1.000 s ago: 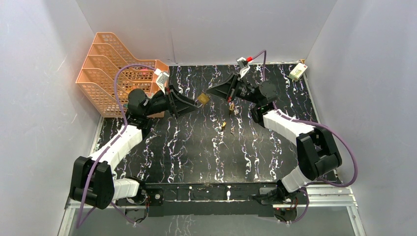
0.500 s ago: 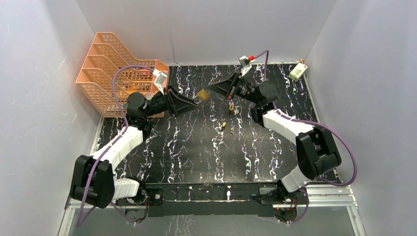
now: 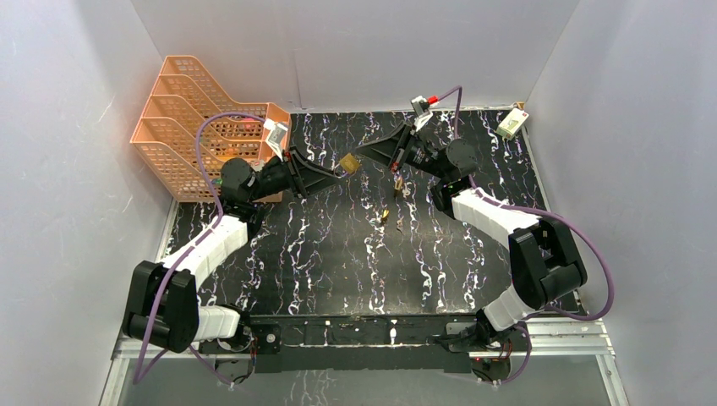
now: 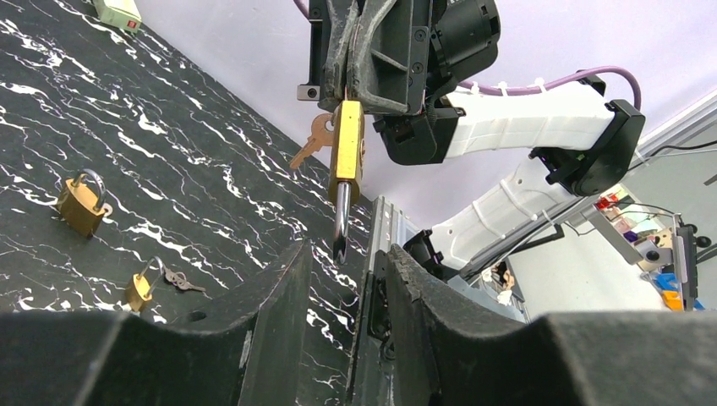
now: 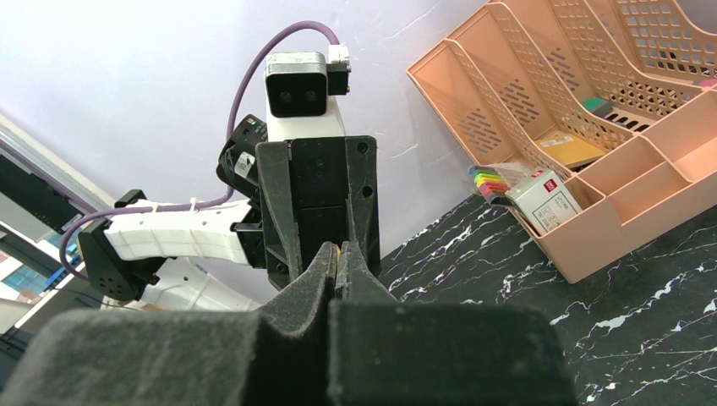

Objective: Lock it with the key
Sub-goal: Lock the lock.

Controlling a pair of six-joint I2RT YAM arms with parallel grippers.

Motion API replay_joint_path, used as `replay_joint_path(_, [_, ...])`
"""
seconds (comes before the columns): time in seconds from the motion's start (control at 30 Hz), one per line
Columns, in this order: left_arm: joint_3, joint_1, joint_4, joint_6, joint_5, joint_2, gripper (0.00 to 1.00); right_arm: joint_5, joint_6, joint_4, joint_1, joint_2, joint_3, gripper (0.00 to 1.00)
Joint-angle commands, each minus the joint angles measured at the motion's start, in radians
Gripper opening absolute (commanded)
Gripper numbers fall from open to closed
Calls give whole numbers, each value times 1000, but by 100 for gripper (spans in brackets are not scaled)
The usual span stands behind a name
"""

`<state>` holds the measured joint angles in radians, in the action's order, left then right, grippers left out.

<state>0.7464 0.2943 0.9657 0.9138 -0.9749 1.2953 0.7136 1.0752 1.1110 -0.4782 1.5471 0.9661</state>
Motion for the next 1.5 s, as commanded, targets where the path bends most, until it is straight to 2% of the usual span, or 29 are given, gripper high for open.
replay_joint_path(0.0, [24, -5, 61, 3, 17, -7, 37, -4, 7, 87, 4, -4, 46, 0])
replay_joint_path(0.13, [29, -6, 78, 13, 16, 2, 37, -1, 6, 89, 3, -5, 44, 0])
replay_joint_path(0.3, [33, -5, 93, 23, 12, 11, 31, 1, 5, 89, 4, -4, 40, 0])
replay_joint_path(0.37, [33, -5, 99, 25, 9, 14, 24, 3, 5, 89, 4, -2, 42, 0])
replay_joint_path(0.4, [33, -5, 103, 25, 6, 15, 17, 3, 5, 89, 3, -3, 42, 0])
replay_joint_path(0.43, [33, -3, 107, 26, 4, 17, 4, 4, 5, 89, 3, -3, 43, 0])
replay_joint_path(0.47, [30, -4, 114, 29, 6, 17, 0, 5, 6, 89, 4, -1, 43, 0])
replay_joint_path(0.8, [-17, -3, 197, 33, 0, -16, 0, -9, -4, 76, 19, -22, 9, 0])
replay_joint_path(1.03, [-34, -7, 196, 30, -2, -44, 0, -4, 38, 113, 143, -48, -22, 0])
replay_joint_path(1.23, [-41, -11, 177, 29, -27, -50, 0, 24, 8, 66, 239, -103, -41, 0])
replay_joint_path(1.3, [-38, -12, 92, -15, -36, -65, 0, 36, -51, -5, 255, -147, -43, 0])
replay_joint_path(1.33, [-25, -14, -20, -70, -28, -79, 0, 36, -114, -85, 255, -175, -38, 0])
replay_joint_path(1.4, [25, -12, -332, -244, 37, -118, 0, 15, -286, -283, 250, -239, -25, 0])
replay_joint_path(1.47, [110, 9, -693, -446, 183, -151, 0, -41, -432, -445, 235, -308, -32, 0])
